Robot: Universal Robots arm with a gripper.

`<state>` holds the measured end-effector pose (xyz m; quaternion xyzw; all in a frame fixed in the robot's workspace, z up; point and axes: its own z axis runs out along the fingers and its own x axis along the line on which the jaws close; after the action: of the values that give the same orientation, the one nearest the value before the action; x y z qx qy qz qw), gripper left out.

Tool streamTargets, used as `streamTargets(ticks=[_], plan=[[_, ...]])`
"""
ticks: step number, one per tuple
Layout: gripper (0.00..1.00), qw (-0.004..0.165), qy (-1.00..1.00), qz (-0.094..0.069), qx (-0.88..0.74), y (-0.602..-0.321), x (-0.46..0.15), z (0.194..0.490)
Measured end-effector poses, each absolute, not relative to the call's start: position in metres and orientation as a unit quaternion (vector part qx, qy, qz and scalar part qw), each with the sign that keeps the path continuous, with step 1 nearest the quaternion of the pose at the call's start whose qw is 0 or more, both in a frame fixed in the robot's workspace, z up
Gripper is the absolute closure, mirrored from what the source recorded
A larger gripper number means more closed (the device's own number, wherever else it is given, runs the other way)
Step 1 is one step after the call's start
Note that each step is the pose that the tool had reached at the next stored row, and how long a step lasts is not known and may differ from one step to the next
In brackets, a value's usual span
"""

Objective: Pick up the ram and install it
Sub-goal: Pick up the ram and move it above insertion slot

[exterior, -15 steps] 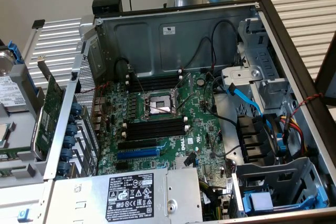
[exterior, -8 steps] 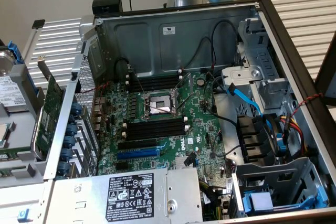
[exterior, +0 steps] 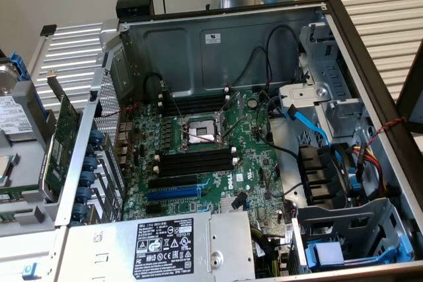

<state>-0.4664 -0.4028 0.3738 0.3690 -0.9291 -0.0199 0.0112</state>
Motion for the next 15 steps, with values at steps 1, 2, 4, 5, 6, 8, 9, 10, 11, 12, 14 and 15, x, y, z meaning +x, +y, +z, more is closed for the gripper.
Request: streamTargets(ticks=[1, 2, 4, 5, 6, 8, 9, 10, 11, 12, 14, 15], plan=[[0.89, 0.012, -0.926, -0.02, 0.378, -0.4028, -0.4664, 0.3738], [0.89, 0.012, -0.922, -0.019, 0.386, -0.4028, -0.4665, 0.3738], [0.89, 0.012, -0.915, -0.018, 0.403, -0.4028, -0.4664, 0.3738], [0.89, 0.013, -0.911, -0.018, 0.411, -0.4028, -0.4665, 0.3738], [0.89, 0.013, -0.908, -0.018, 0.419, -0.4028, -0.4665, 0.3737], [0.89, 0.014, -0.9, -0.017, 0.436, -0.4028, -0.4665, 0.3737], [0.89, 0.014, -0.896, -0.016, 0.444, -0.4028, -0.4664, 0.3737], [0.89, 0.014, -0.892, -0.016, 0.452, -0.4028, -0.4664, 0.3736], [0.89, 0.015, -0.888, -0.015, 0.46, -0.4028, -0.4665, 0.3736], [0.89, 0.015, -0.883, -0.014, 0.468, -0.4028, -0.4665, 0.3736], [0.89, 0.017, -0.875, -0.012, 0.484, -0.4028, -0.4665, 0.3737], [0.89, 0.018, -0.87, -0.01, 0.492, -0.4027, -0.4665, 0.3737]])
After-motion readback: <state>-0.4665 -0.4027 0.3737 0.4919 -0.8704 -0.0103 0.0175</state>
